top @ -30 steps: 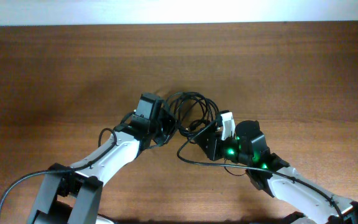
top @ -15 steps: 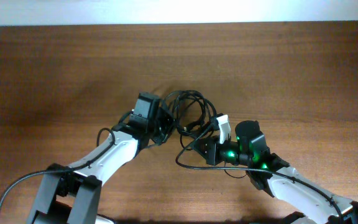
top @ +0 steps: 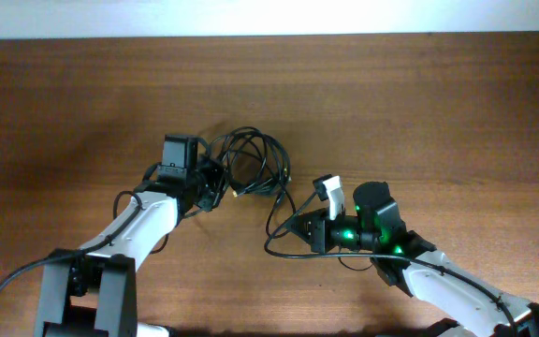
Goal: Untangle cables
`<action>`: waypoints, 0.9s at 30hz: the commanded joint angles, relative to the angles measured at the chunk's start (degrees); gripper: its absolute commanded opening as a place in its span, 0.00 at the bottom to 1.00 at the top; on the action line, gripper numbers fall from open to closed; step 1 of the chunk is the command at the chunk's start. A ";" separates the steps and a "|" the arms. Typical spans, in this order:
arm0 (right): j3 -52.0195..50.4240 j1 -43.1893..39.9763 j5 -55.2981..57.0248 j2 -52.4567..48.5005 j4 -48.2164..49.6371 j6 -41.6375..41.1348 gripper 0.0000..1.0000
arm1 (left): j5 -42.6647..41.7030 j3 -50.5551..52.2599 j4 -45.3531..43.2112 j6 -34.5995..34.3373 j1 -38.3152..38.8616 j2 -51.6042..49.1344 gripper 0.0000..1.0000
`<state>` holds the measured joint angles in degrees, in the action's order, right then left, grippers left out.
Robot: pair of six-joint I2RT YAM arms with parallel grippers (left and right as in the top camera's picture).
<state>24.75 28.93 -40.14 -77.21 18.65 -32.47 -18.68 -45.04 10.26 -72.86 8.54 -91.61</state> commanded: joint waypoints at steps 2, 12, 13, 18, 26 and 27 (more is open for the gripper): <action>0.66 0.26 -0.13 -0.42 0.02 0.92 0.04 | 0.20 0.00 -0.11 3.02 -0.61 -0.26 0.00; 0.66 0.26 1.16 -0.42 0.02 0.90 0.73 | 0.22 0.00 -1.01 13.70 -0.61 -0.26 0.00; 0.66 0.26 1.16 -0.42 0.02 0.90 0.75 | 0.20 0.00 -1.38 14.58 -0.61 -0.26 0.00; 0.66 0.26 1.18 -0.42 0.02 0.90 0.79 | 0.22 0.00 -3.69 23.23 -0.57 -0.26 0.00; 0.66 0.26 3.82 -0.42 0.04 0.46 0.85 | 0.42 0.00 -5.64 39.91 -0.57 -0.26 0.00; 0.66 0.26 4.00 -0.42 0.07 0.22 0.85 | 0.39 0.00 -5.73 42.75 -0.57 -0.26 0.00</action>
<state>24.75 28.93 -37.52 -77.21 18.48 -32.23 -18.37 -45.04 5.32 -39.27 8.27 -91.61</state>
